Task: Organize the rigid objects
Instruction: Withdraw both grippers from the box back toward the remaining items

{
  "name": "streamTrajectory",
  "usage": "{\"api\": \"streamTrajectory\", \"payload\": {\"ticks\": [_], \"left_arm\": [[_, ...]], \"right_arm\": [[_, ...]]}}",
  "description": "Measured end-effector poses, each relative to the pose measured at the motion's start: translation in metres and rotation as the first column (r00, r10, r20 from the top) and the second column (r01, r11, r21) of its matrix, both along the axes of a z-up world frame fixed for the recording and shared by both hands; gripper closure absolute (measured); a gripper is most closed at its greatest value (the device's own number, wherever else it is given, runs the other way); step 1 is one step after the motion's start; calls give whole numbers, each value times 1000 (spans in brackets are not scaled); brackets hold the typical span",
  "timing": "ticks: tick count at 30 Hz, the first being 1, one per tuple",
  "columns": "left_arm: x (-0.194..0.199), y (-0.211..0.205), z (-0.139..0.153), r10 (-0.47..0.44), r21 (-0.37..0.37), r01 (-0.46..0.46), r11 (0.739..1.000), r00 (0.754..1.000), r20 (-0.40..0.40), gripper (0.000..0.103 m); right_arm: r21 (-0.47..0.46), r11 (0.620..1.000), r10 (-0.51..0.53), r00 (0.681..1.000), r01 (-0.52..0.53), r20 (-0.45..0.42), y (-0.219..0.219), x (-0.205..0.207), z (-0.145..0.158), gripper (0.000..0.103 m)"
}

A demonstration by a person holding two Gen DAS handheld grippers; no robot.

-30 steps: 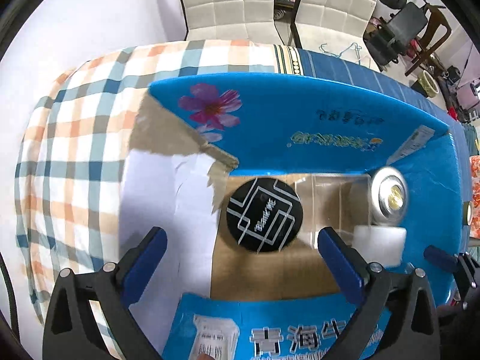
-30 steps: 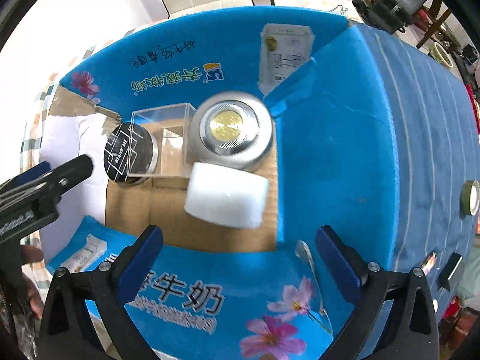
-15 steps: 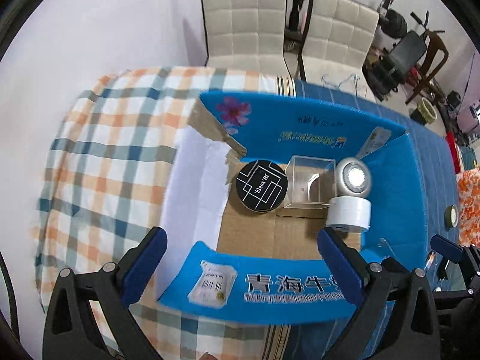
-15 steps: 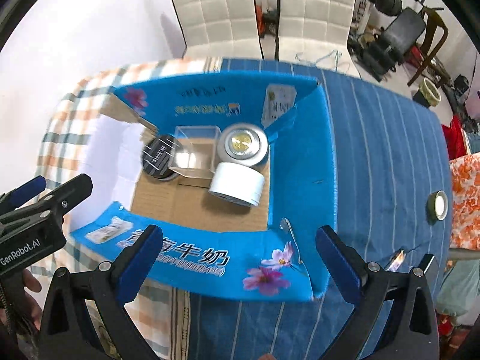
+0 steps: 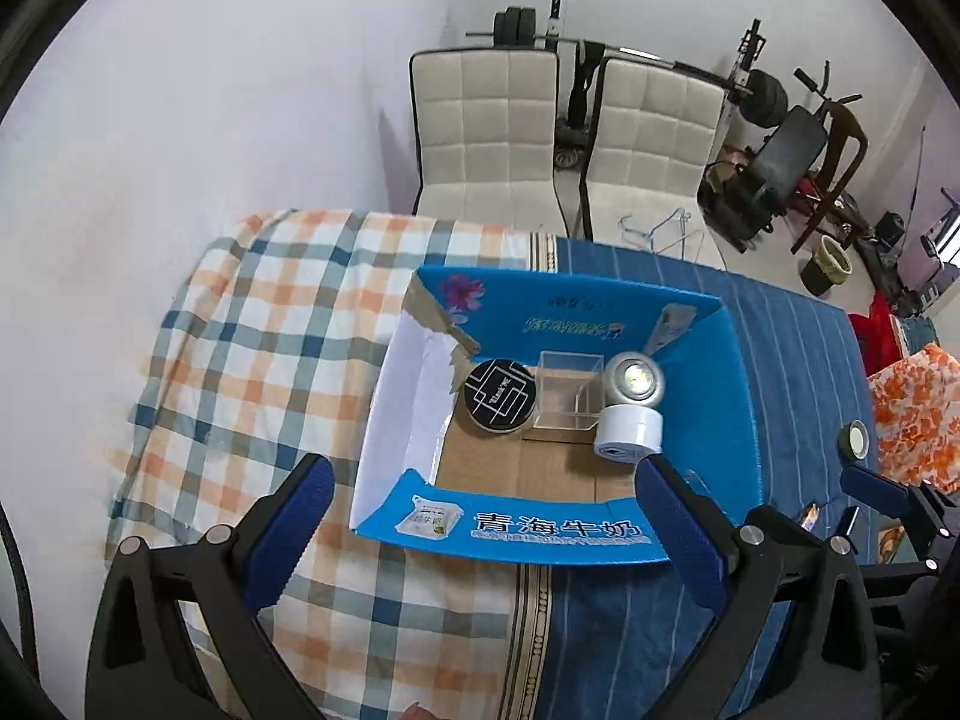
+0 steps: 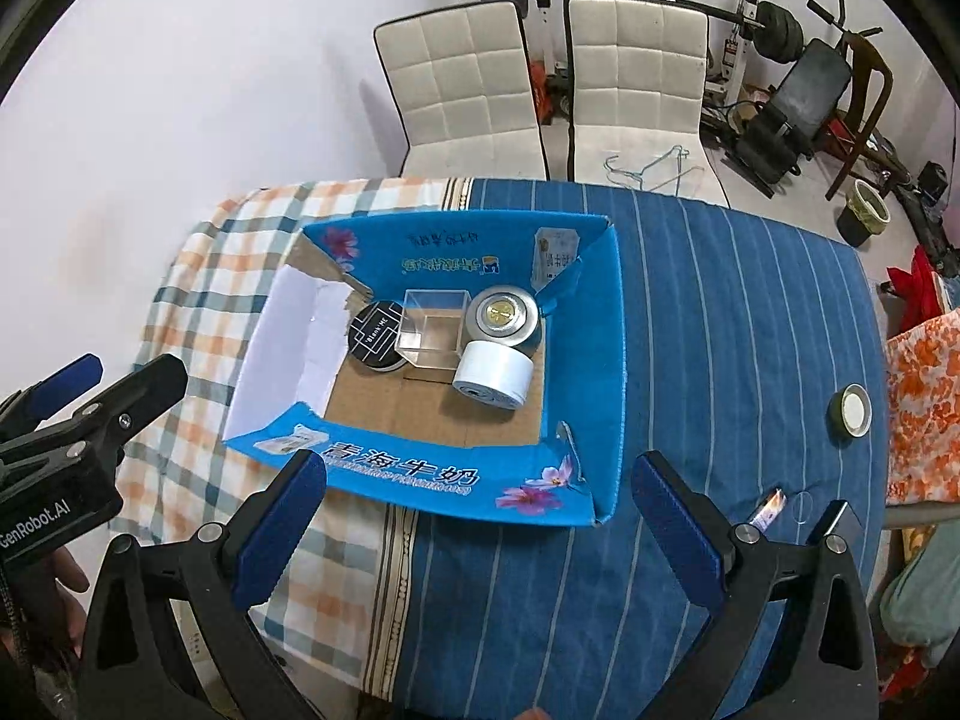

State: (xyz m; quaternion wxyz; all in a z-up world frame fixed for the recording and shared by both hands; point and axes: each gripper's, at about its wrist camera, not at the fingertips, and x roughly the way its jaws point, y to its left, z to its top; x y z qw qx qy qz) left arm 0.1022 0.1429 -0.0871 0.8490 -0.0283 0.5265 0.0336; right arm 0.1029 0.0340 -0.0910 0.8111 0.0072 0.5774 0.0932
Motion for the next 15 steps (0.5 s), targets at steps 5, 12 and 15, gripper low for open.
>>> {"api": "streamTrajectory", "payload": {"ticks": [5, 12, 15], "left_arm": [[-14, -20, 18, -15, 7, 15, 1000, 1000, 18, 0], [-17, -85, 19, -84, -13, 84, 996, 996, 9, 0], [-14, -131, 8, -147, -19, 147, 989, 989, -14, 0]], "right_arm": [[45, 998, -34, 999, 33, 6, -35, -10, 12, 0], [25, 985, -173, 985, 173, -15, -138, -24, 5, 0], [-6, 964, -266, 963, 266, -51, -198, -32, -10, 0]]}}
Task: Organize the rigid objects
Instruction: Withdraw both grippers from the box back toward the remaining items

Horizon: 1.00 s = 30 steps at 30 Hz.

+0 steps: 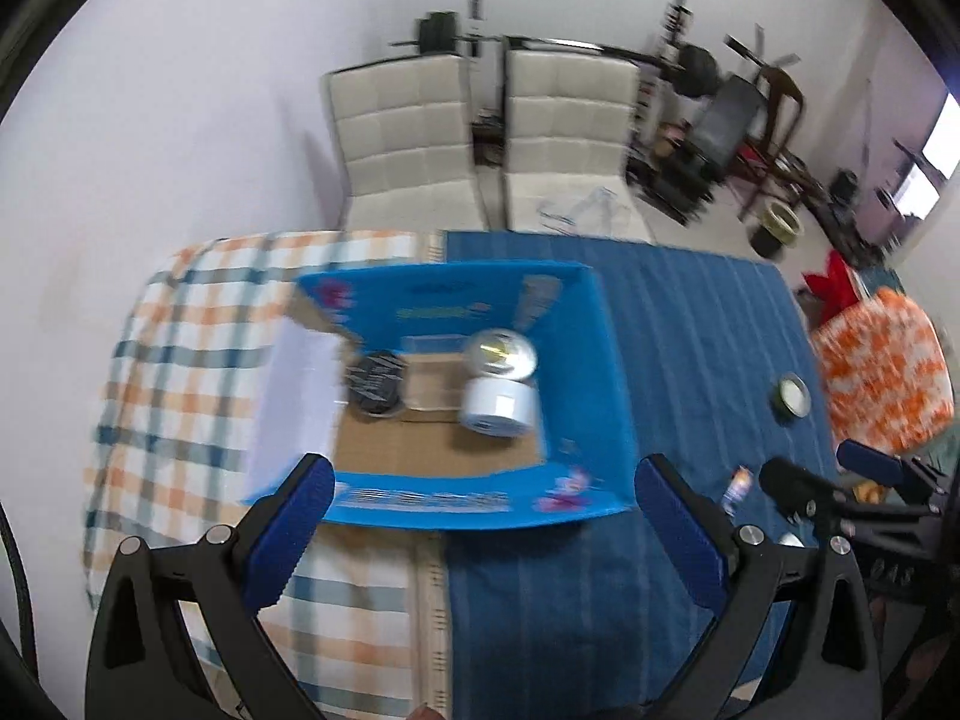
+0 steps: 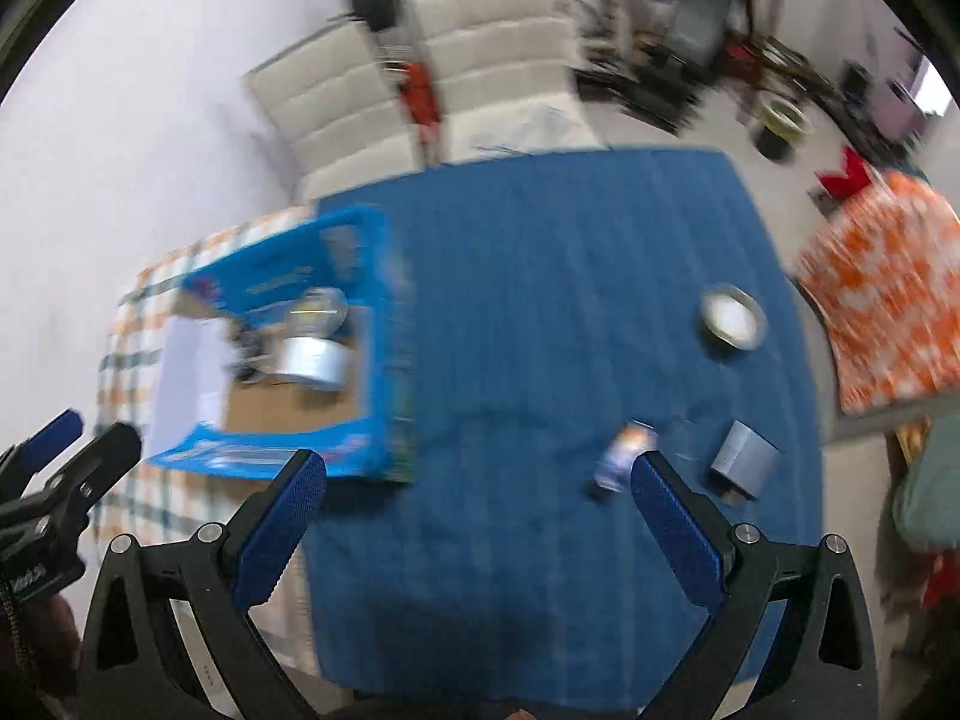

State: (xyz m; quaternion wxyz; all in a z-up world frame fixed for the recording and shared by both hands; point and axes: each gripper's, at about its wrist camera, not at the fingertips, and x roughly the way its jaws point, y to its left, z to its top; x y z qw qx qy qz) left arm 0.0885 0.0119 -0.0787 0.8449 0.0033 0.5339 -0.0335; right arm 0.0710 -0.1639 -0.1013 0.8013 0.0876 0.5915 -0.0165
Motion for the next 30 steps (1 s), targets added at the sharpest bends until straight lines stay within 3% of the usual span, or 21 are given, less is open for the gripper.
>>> {"api": "streamTrajectory", "payload": {"ticks": [5, 10, 16, 22, 26, 28, 30], "left_arm": [[8, -80, -27, -129, 2, 129, 992, 990, -59, 0], [20, -158, -67, -238, 2, 241, 971, 961, -138, 0], [21, -244, -118, -358, -13, 365, 931, 905, -231, 0], [10, -309, -165, -431, -33, 446, 894, 839, -333, 0], [23, -317, -177, -385, -21, 403, 915, 854, -350, 0], [33, -320, -181, -359, 33, 393, 919, 868, -343, 0], [40, -320, -184, -345, 59, 386, 921, 875, -339, 0]], "right_arm": [[-42, 986, -167, 984, 164, -67, -100, -15, -30, 0], [-60, 960, -281, 949, 275, -145, -178, -27, -70, 0], [5, 931, -353, 901, 366, -251, -241, -47, -118, 0], [47, 916, -371, 887, 398, -273, -274, -57, -134, 0], [110, 900, -377, 881, 421, -288, -274, -35, -154, 0], [126, 894, -376, 874, 429, -307, -265, -22, -169, 6], [101, 906, -355, 867, 411, -349, -253, -6, -190, 23]]}}
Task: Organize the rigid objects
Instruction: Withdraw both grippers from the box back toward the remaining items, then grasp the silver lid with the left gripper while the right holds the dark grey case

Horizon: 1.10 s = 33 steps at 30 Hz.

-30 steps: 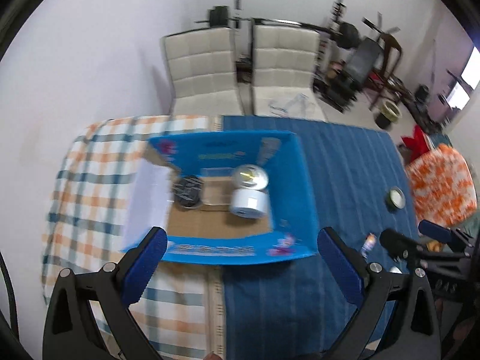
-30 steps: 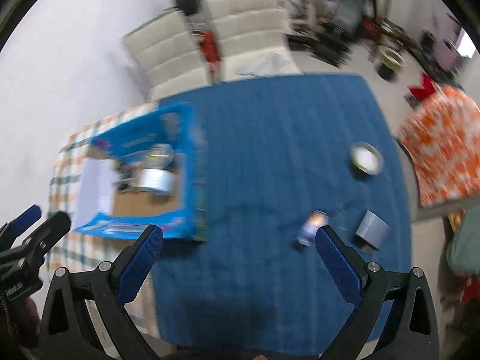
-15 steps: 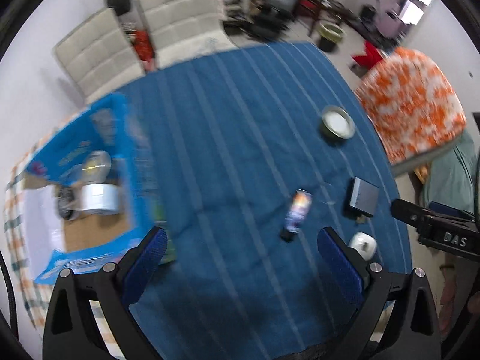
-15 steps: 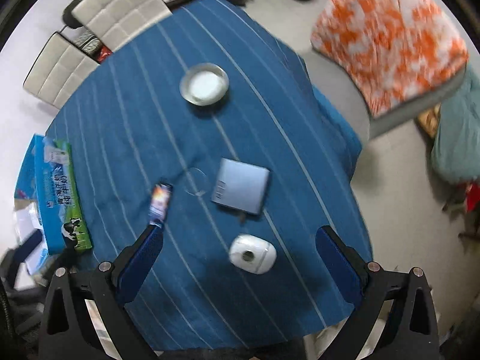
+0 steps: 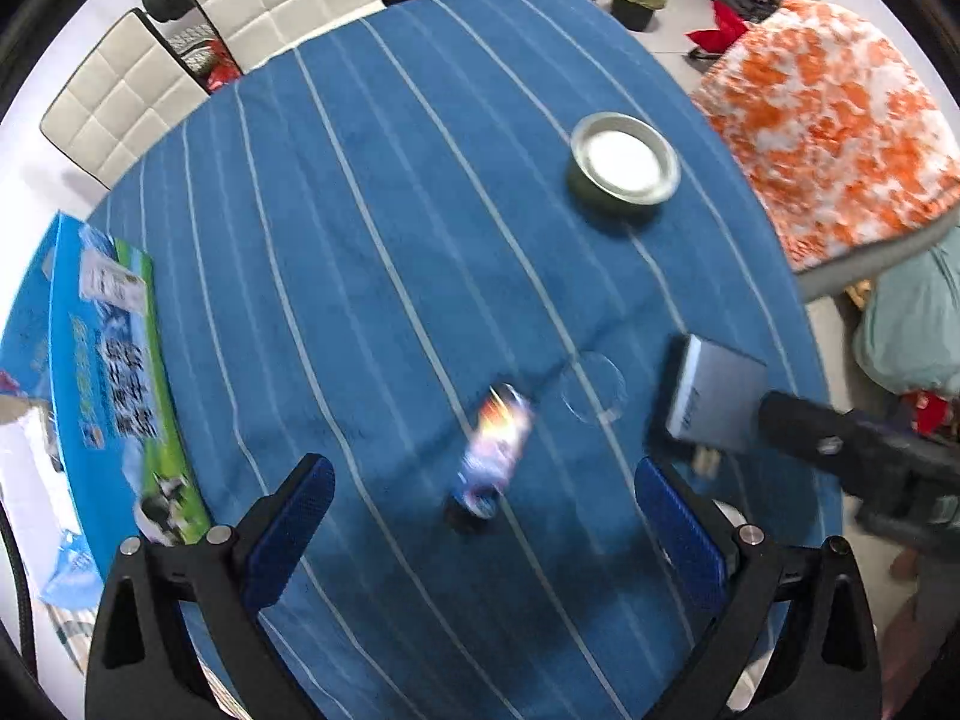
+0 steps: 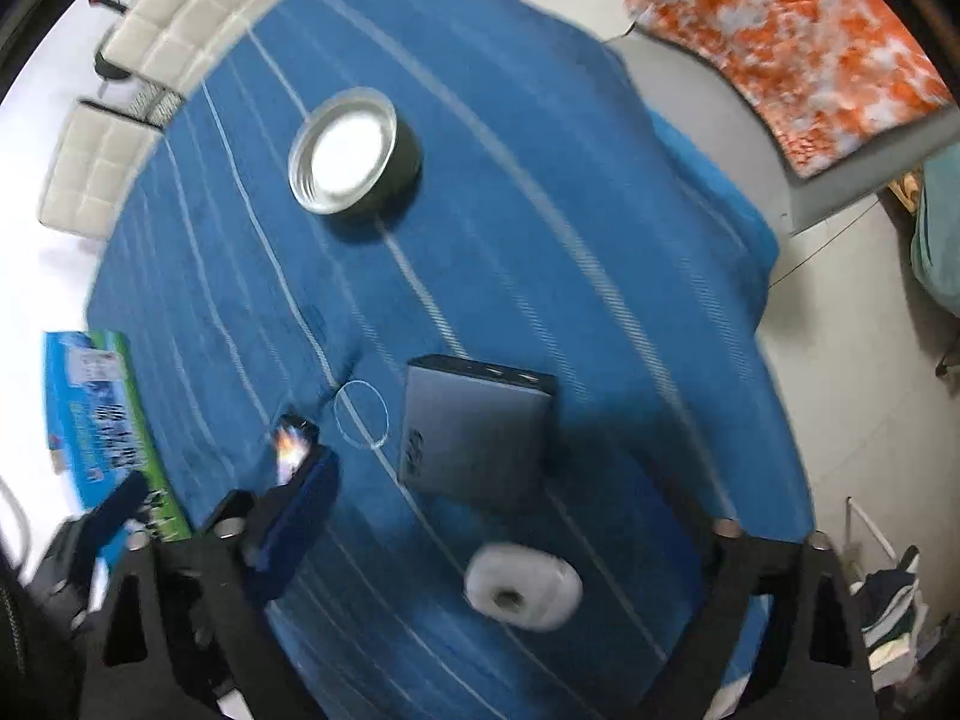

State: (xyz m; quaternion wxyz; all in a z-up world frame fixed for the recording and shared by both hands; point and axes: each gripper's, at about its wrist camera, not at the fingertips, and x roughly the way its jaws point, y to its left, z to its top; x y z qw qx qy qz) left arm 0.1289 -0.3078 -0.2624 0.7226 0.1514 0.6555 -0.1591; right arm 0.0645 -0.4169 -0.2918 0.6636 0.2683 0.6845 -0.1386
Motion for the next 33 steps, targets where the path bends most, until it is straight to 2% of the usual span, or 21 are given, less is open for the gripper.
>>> {"api": "streamTrajectory", "payload": {"ticks": [2, 3, 6, 9, 12, 17, 21, 26, 33], "left_arm": [[7, 1, -5, 12, 30, -13, 999, 1000, 4, 0], [9, 2, -7, 19, 39, -19, 999, 1000, 1, 1], [13, 5, -18, 18, 79, -17, 997, 1000, -14, 3], [14, 9, -29, 39, 87, -34, 996, 998, -55, 3], [14, 12, -32, 51, 75, -45, 996, 996, -73, 3], [34, 12, -28, 93, 15, -92, 996, 991, -91, 3], [60, -6, -27, 133, -74, -144, 987, 982, -132, 3], [83, -50, -24, 89, -119, -102, 988, 990, -111, 3], [95, -105, -46, 13, -123, -30, 992, 990, -141, 3]], "right_arm": [[-2, 1000, 18, 999, -18, -48, 8, 9, -19, 34], [-25, 999, 26, 997, -28, -79, 11, 12, -28, 35], [-92, 990, 101, 992, -109, -80, 21, 18, -31, 38], [-101, 978, 171, 981, -180, -91, 24, 19, -34, 39], [-105, 975, 186, 979, -194, -80, 13, 18, -28, 40], [-109, 979, 167, 985, -170, -38, -21, 30, -14, 40], [-90, 989, 113, 994, -113, -9, -53, 47, -5, 41], [-58, 998, 15, 1000, -14, 15, -89, 51, 3, 41], [-82, 996, -40, 999, 39, -2, -125, 48, -1, 41]]}}
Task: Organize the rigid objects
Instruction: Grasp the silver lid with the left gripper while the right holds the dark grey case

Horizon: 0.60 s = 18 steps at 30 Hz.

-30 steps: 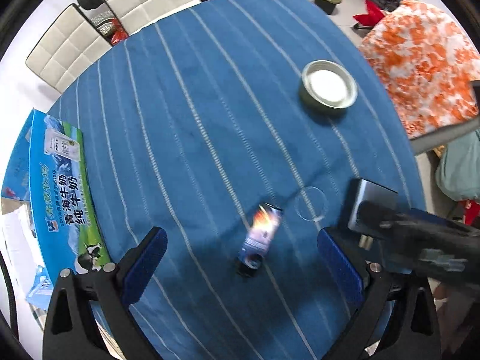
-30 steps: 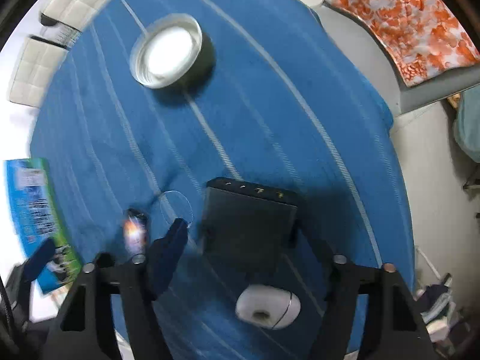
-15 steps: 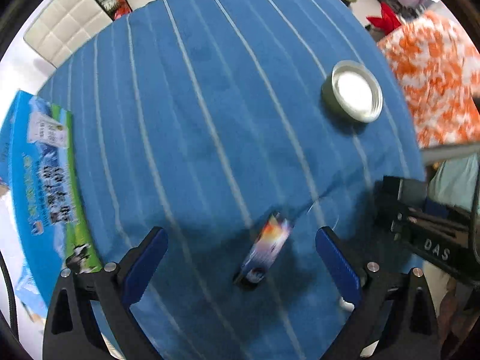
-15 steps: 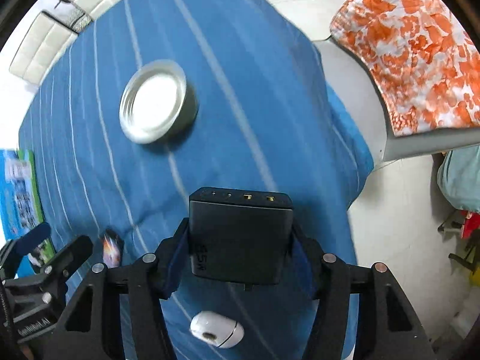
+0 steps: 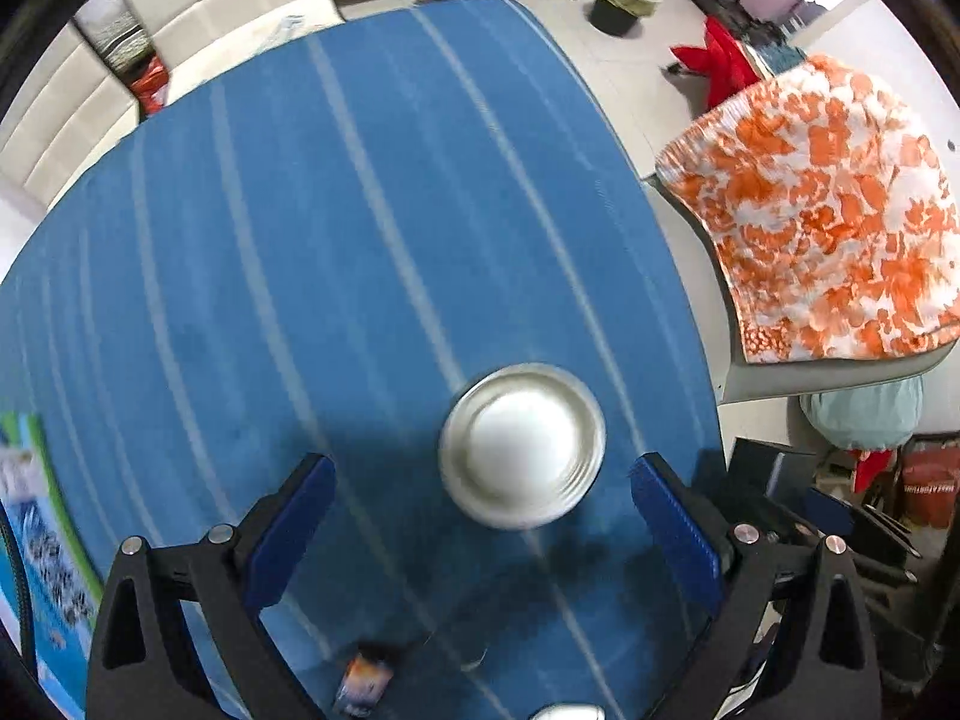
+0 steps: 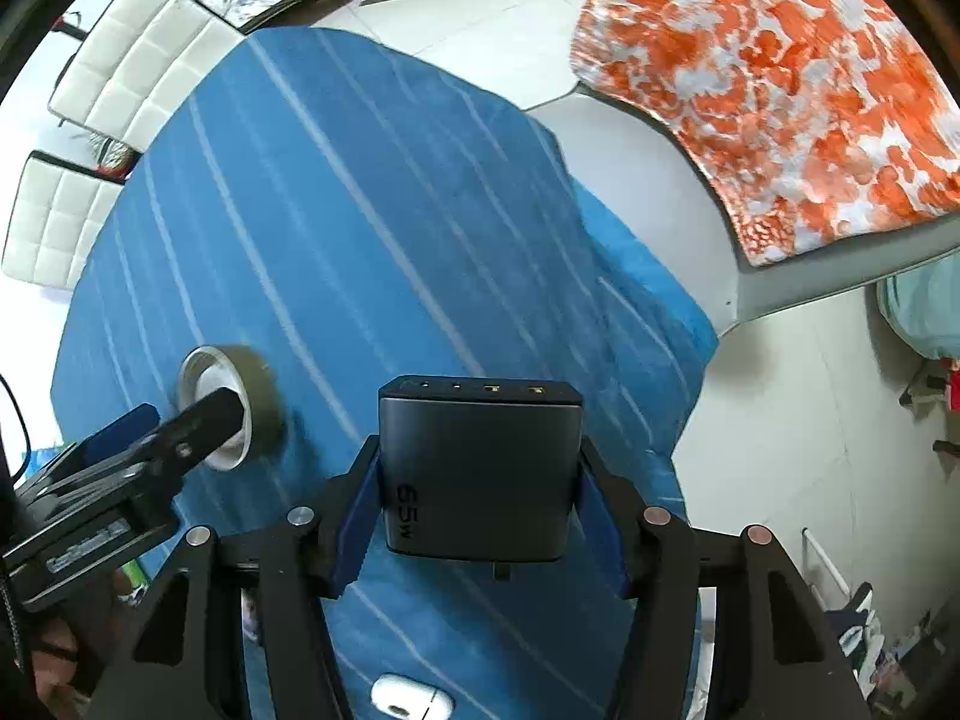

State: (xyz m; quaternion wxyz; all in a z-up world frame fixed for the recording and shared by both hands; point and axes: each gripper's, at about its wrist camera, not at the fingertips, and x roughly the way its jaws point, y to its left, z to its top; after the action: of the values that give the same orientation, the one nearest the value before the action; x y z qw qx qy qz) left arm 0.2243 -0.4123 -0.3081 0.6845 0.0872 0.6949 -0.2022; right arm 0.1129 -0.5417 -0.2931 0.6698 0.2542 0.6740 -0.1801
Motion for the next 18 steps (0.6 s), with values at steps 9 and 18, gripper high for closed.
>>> {"api": "streamTrajectory", "payload": {"ticks": [9, 18], "left_arm": [[-1, -21, -37, -69, 66, 72, 995, 997, -40, 17], [4, -5, -30, -57, 95, 56, 994, 998, 15, 41]], "right_arm": [[-26, 1000, 6, 1000, -6, -2, -5, 6, -4, 41], [-40, 997, 63, 998, -62, 27, 16, 20, 9, 41]]}}
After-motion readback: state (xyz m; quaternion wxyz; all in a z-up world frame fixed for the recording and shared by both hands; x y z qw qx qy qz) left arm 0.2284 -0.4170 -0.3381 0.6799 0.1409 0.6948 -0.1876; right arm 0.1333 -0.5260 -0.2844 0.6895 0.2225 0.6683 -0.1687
